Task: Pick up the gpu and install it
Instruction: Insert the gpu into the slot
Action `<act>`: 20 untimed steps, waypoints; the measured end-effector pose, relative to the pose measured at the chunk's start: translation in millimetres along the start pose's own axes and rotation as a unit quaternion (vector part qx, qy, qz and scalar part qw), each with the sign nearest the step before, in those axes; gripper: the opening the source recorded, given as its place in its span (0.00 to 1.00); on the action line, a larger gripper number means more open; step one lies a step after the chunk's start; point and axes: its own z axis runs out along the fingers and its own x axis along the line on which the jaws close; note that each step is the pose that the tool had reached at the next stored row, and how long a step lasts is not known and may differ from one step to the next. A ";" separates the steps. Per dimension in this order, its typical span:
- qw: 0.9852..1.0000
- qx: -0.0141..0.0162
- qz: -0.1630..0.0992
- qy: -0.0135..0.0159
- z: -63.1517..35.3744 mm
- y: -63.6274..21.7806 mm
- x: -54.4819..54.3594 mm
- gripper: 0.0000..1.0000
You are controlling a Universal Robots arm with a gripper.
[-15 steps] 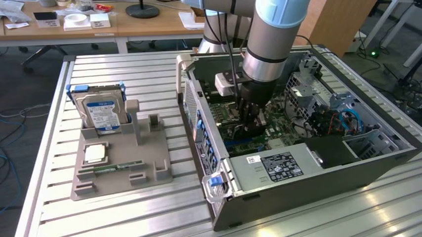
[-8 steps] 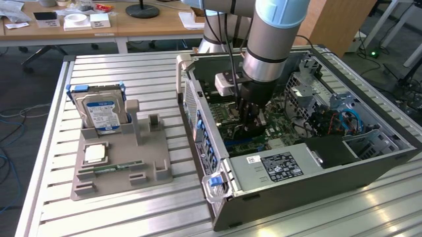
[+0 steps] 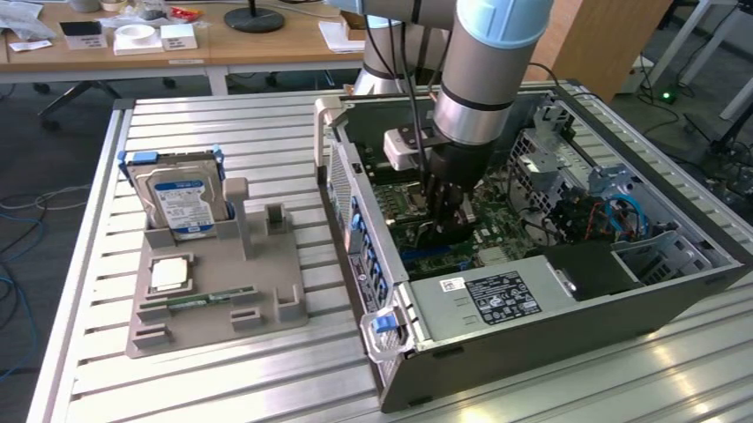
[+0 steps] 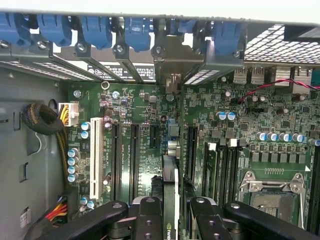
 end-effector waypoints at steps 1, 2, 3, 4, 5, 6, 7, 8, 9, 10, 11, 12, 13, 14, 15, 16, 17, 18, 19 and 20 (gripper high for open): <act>1.000 0.000 0.000 0.000 0.0 0.0 0.0 0.26; 1.000 0.000 0.000 0.000 -0.1 0.0 0.1 0.26; 1.000 0.000 0.000 0.000 -0.1 0.1 0.2 0.26; 1.000 0.000 0.000 0.000 -0.2 0.1 0.4 0.26; 1.000 0.000 0.000 0.000 -0.2 0.1 0.6 0.26; 1.000 0.000 0.000 0.000 -0.1 0.1 0.7 0.26; 1.000 0.000 0.000 0.000 -0.1 0.1 0.8 0.26; 1.000 0.000 0.000 0.000 -0.1 0.1 0.9 0.26; 1.000 0.000 0.000 0.000 -0.1 0.1 1.0 0.26; 1.000 0.000 0.000 0.000 0.1 0.1 1.0 0.26; 1.000 0.000 0.000 0.000 0.5 0.1 1.1 0.26; 1.000 0.000 0.000 0.000 0.8 0.1 1.2 0.26; 1.000 0.000 0.000 0.000 0.8 0.1 1.2 0.26; 1.000 0.000 0.000 0.000 0.8 0.1 1.2 0.26; 1.000 0.000 0.000 0.000 0.8 0.1 1.2 0.26; 1.000 0.000 0.000 0.000 0.9 0.1 1.1 0.26; 1.000 0.000 0.000 0.000 1.0 0.1 1.2 0.26; 1.000 0.000 0.000 0.000 1.4 0.1 1.2 0.26; 1.000 0.000 0.000 0.000 1.7 0.1 1.2 0.26; 1.000 0.000 0.000 0.000 1.9 0.1 1.3 0.26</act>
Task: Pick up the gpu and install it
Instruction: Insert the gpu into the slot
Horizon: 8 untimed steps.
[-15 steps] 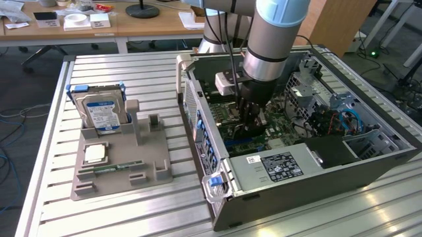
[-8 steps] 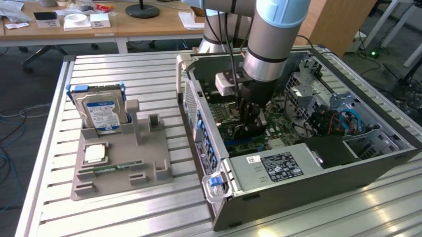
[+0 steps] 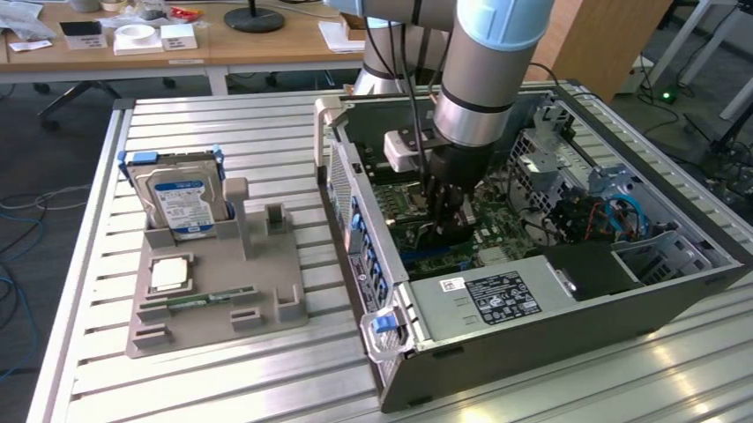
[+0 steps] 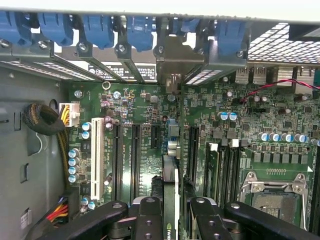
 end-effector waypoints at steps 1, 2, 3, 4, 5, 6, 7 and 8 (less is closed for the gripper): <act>1.000 0.000 0.000 0.000 0.2 0.0 0.0 0.26; 1.000 0.000 0.000 0.000 0.5 0.0 0.1 0.26; 1.000 0.000 0.000 0.000 0.9 0.1 0.1 0.26; 1.000 0.000 0.000 0.000 1.4 0.1 0.1 0.26; 1.000 0.000 0.000 0.000 2.2 0.0 0.1 0.26; 1.000 0.000 0.000 0.000 2.5 0.0 0.1 0.26; 1.000 0.000 0.000 0.000 2.6 0.0 0.2 0.26; 1.000 0.000 0.000 0.000 2.7 0.0 0.2 0.26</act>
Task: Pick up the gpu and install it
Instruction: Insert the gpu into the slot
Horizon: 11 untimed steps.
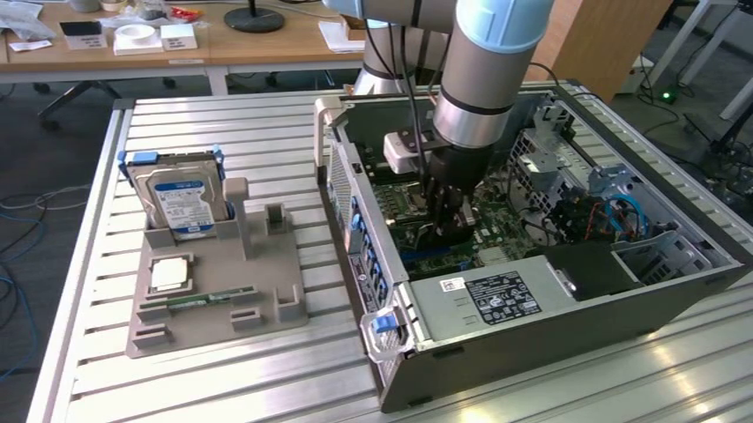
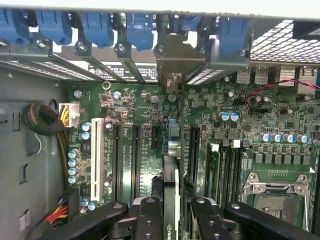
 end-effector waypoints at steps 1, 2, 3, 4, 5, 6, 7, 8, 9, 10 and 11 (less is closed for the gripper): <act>1.000 0.000 0.000 0.000 0.0 0.0 0.0 0.26; 1.000 0.000 0.000 0.000 0.1 0.0 0.0 0.26; 1.000 0.000 0.000 0.000 0.3 0.0 0.0 0.26; 1.000 0.000 0.000 0.000 0.2 0.0 0.0 0.26; 1.000 0.000 0.000 0.000 0.2 0.0 -0.1 0.26; 1.000 0.000 0.000 0.000 -0.1 0.0 -0.1 0.26; 1.000 0.000 0.000 -0.001 -0.5 0.0 -0.1 0.26; 1.000 0.000 0.000 -0.001 -0.8 -0.1 -0.2 0.26; 1.000 0.000 0.000 -0.001 -1.3 -0.1 -0.2 0.26; 1.000 0.000 0.000 0.000 -2.0 -0.1 -0.1 0.26; 1.000 0.000 0.000 0.000 -2.2 0.0 0.0 0.26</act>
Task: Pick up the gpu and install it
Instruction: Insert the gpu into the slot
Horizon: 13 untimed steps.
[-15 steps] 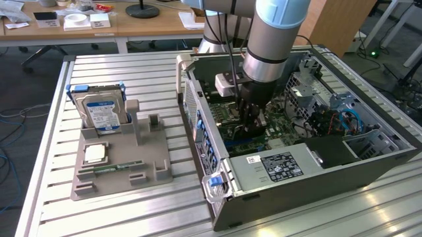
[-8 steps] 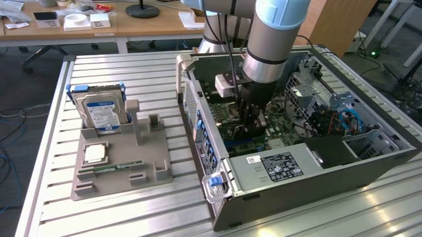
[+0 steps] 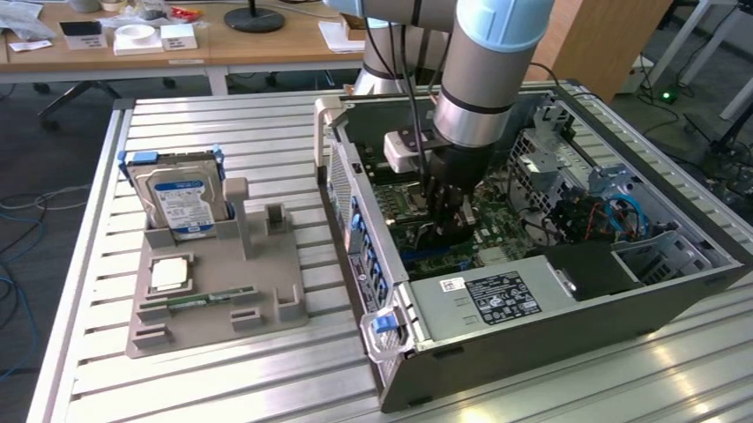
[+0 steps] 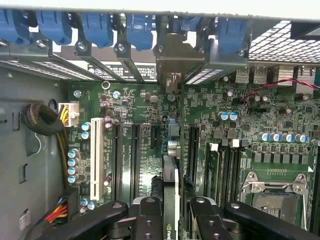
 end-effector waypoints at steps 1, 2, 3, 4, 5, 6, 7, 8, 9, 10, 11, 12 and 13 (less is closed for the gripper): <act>1.000 0.000 0.000 0.000 -0.1 0.0 -0.1 0.26; 1.000 0.000 0.000 0.000 -0.3 0.0 -0.1 0.26; 1.000 0.000 0.001 0.000 -0.6 0.0 0.0 0.26; 1.000 0.000 0.001 0.000 -0.8 0.0 0.0 0.26; 1.000 0.000 0.002 0.000 -0.8 0.0 0.0 0.26; 1.000 0.000 0.002 0.000 -0.8 -0.1 0.0 0.26; 1.000 0.000 0.004 0.000 -0.9 -0.1 0.0 0.26; 1.000 0.000 0.005 0.000 -0.9 -0.3 0.0 0.26; 1.000 0.000 0.007 0.000 -1.0 -0.4 0.0 0.26; 1.000 0.000 0.009 0.000 -1.0 -0.5 0.0 0.26; 1.000 0.000 0.011 0.001 -1.0 -0.6 0.0 0.26; 1.000 0.000 0.012 0.001 -0.9 -0.6 0.0 0.26; 1.000 0.000 0.013 0.001 -0.9 -0.6 0.0 0.26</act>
